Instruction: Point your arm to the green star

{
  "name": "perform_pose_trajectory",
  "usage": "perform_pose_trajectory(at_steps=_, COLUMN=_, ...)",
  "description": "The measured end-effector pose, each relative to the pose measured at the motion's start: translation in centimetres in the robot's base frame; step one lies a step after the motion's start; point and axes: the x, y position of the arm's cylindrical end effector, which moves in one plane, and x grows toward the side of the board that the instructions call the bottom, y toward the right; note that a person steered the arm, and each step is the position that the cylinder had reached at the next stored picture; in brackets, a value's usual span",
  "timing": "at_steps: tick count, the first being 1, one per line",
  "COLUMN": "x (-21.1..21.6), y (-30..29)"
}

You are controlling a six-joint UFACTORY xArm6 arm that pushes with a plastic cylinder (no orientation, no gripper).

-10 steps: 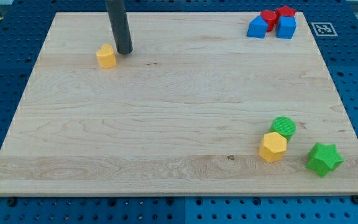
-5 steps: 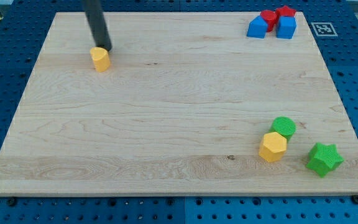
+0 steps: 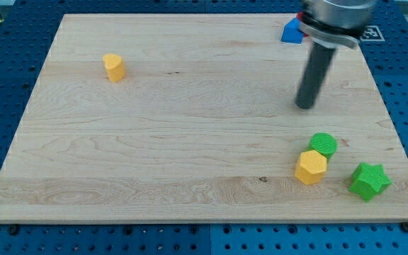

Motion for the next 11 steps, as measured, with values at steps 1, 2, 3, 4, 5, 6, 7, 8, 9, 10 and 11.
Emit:
perform_pose_trajectory(at_steps=1, x=4.1, y=4.2)
perform_pose_trajectory(at_steps=2, x=7.9, y=5.1)
perform_pose_trajectory(at_steps=3, x=8.0, y=5.1)
perform_pose_trajectory(at_steps=4, x=8.0, y=5.1)
perform_pose_trajectory(at_steps=5, x=8.0, y=6.2)
perform_pose_trajectory(at_steps=6, x=8.9, y=8.5)
perform_pose_trajectory(at_steps=7, x=11.1, y=10.0)
perform_pose_trajectory(at_steps=8, x=14.4, y=9.8)
perform_pose_trajectory(at_steps=9, x=15.9, y=8.4)
perform_pose_trajectory(at_steps=10, x=15.9, y=8.4)
perform_pose_trajectory(at_steps=11, x=15.8, y=5.8)
